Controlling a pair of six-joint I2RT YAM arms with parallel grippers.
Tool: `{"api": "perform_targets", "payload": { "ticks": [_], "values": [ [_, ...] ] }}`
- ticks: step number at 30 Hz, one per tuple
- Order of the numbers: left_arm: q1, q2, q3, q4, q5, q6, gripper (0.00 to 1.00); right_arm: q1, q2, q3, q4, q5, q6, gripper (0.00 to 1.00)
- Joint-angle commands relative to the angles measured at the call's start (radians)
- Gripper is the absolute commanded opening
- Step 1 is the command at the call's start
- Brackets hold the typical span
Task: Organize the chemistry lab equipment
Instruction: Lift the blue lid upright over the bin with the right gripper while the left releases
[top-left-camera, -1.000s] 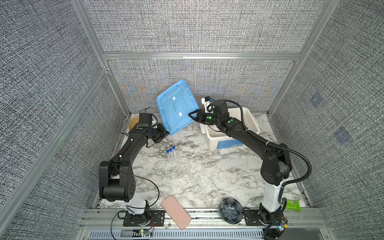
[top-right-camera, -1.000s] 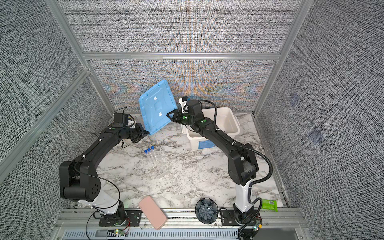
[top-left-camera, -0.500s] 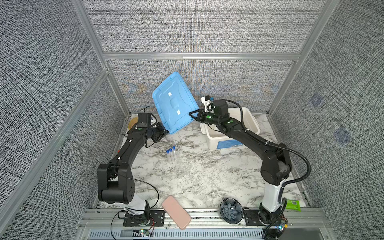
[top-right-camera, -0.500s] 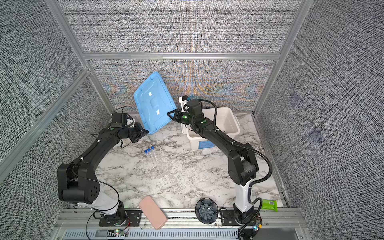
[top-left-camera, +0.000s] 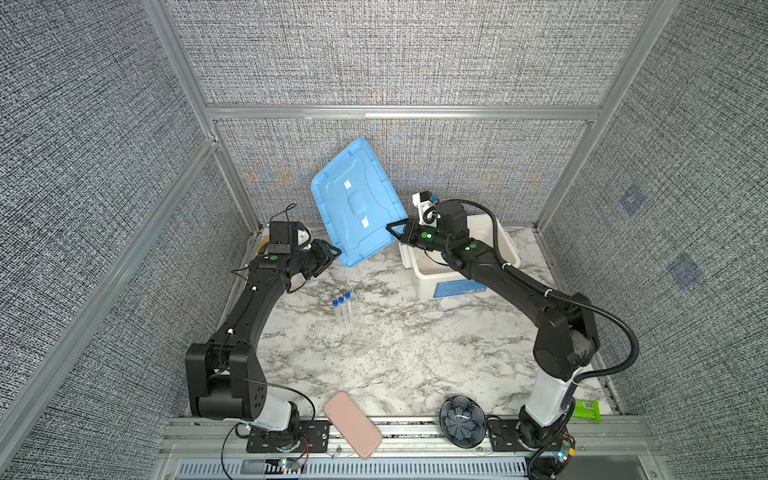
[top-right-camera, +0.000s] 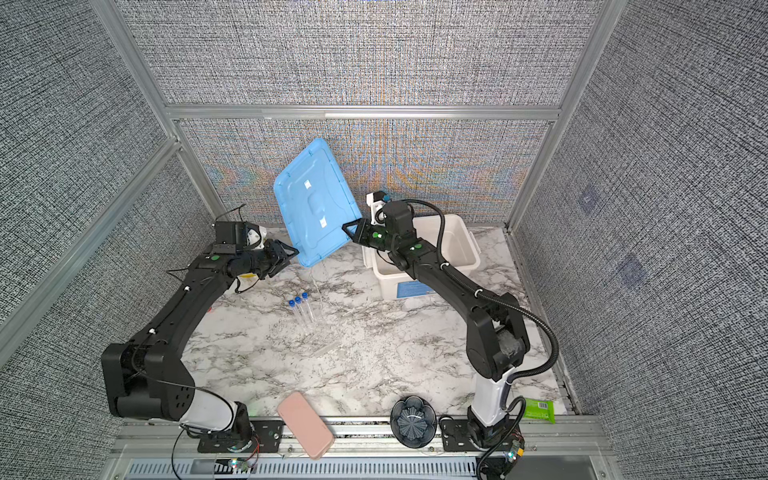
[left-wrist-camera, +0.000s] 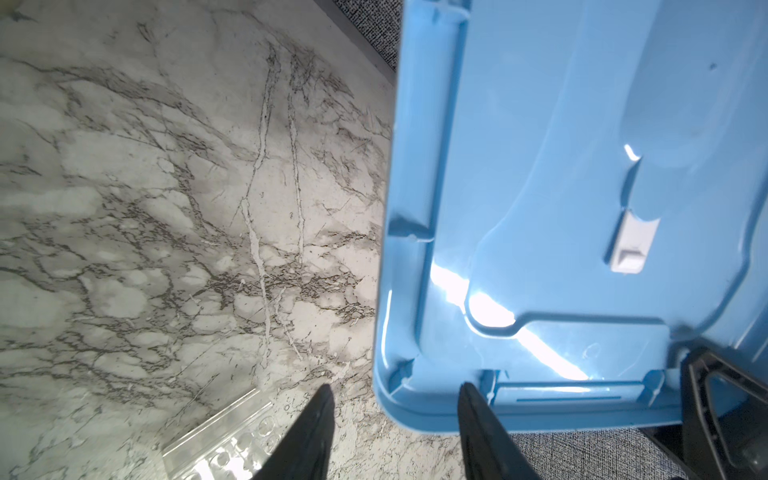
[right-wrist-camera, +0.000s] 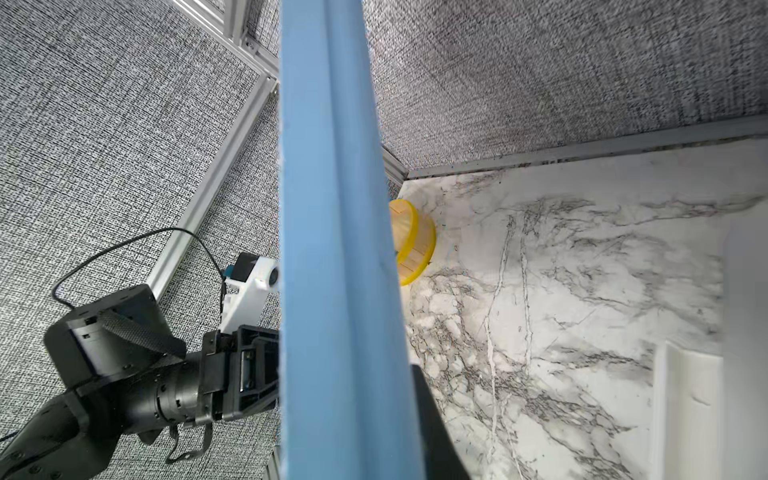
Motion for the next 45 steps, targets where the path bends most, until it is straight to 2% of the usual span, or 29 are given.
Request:
{"api": "perform_targets", "payload": {
  "ticks": [1,6,10,14,17,23,27,33,40,45],
  "values": [
    [0.001,-0.033,0.0,0.009,0.016,0.051,0.58,-0.034,-0.058,-0.012,0.023,0.004,-0.054,0.09],
    [-0.009,-0.106,-0.004,0.006,-0.016,0.113,0.7,-0.132,-0.185,-0.088,-0.031,-0.019,-0.149,0.08],
    [-0.085,-0.157,0.029,-0.029,-0.111,0.174,0.78,-0.205,-0.295,-0.137,-0.111,0.01,-0.255,0.08],
    [-0.225,-0.147,0.116,-0.094,-0.229,0.23,0.8,-0.247,-0.412,-0.181,-0.209,0.122,-0.375,0.06],
    [-0.32,-0.127,0.151,-0.085,-0.285,0.227,0.8,-0.284,-0.501,-0.224,-0.245,0.191,-0.416,0.06],
    [-0.541,-0.01,0.242,-0.073,-0.435,0.206,0.8,-0.386,-0.653,-0.312,-0.28,0.323,-0.435,0.02],
    [-0.658,0.11,0.332,-0.098,-0.54,0.203,0.8,-0.464,-0.701,-0.34,-0.302,0.363,-0.444,0.0],
    [-0.725,0.268,0.446,-0.151,-0.67,0.169,0.81,-0.511,-0.746,-0.357,-0.316,0.395,-0.449,0.0],
    [-0.732,0.438,0.587,-0.246,-0.793,0.12,0.81,-0.519,-0.776,-0.359,-0.315,0.412,-0.464,0.0],
    [-0.732,0.499,0.625,-0.283,-0.808,0.101,0.81,-0.521,-0.791,-0.352,-0.321,0.416,-0.479,0.0]
  ]
}}
